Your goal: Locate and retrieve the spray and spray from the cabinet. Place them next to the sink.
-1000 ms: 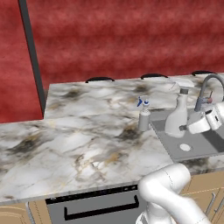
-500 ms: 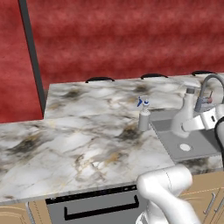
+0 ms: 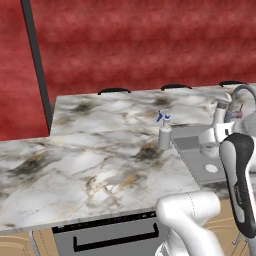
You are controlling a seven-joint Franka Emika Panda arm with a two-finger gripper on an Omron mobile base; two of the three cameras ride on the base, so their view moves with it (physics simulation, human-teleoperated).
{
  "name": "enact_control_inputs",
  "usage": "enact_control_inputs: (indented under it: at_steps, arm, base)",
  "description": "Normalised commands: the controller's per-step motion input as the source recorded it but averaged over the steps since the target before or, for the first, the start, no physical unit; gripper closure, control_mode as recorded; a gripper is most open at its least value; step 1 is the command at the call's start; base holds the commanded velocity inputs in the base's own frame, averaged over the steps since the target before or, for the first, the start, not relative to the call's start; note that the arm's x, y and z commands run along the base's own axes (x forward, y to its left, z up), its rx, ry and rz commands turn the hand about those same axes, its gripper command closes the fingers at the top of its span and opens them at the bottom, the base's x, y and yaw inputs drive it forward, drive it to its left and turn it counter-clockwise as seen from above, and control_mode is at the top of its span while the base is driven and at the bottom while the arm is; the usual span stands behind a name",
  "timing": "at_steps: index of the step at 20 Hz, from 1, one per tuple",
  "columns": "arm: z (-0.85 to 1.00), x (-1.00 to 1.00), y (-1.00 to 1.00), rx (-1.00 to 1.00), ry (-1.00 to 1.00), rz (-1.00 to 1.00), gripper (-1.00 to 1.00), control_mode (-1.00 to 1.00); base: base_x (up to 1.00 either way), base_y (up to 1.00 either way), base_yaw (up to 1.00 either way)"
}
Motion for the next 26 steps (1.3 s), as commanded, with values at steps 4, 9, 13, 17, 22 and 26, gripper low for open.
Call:
enact_control_inputs:
  at_steps: [4, 9, 13, 17, 22, 26]
  arm:
    - [-0.59, 0.00, 0.13, -0.05, 0.00, -0.41, 1.00, -1.00]
    - [-0.45, 0.01, 0.23, -0.02, 0.00, -0.40, 1.00, -1.00]
    - [-0.38, 0.07, 0.19, -0.01, 0.00, -0.42, 1.00, -1.00]
    - [-0.24, 0.14, 0.31, -0.02, -0.04, -0.38, 1.00, -1.00]
    - [-0.03, 0.46, 0.46, -0.13, 0.04, -0.20, 1.00, -1.00]
    - [-0.09, 0.32, 0.39, -0.11, 0.04, -0.25, 1.00, -1.00]
  base:
    - [0.00, 0.00, 0.00]
    - [0.00, 0.00, 0.00]
    - [0.00, 0.00, 0.00]
    - [0.00, 0.00, 0.00]
    - [0.00, 0.00, 0.00]
    - [0.00, 0.00, 0.00]
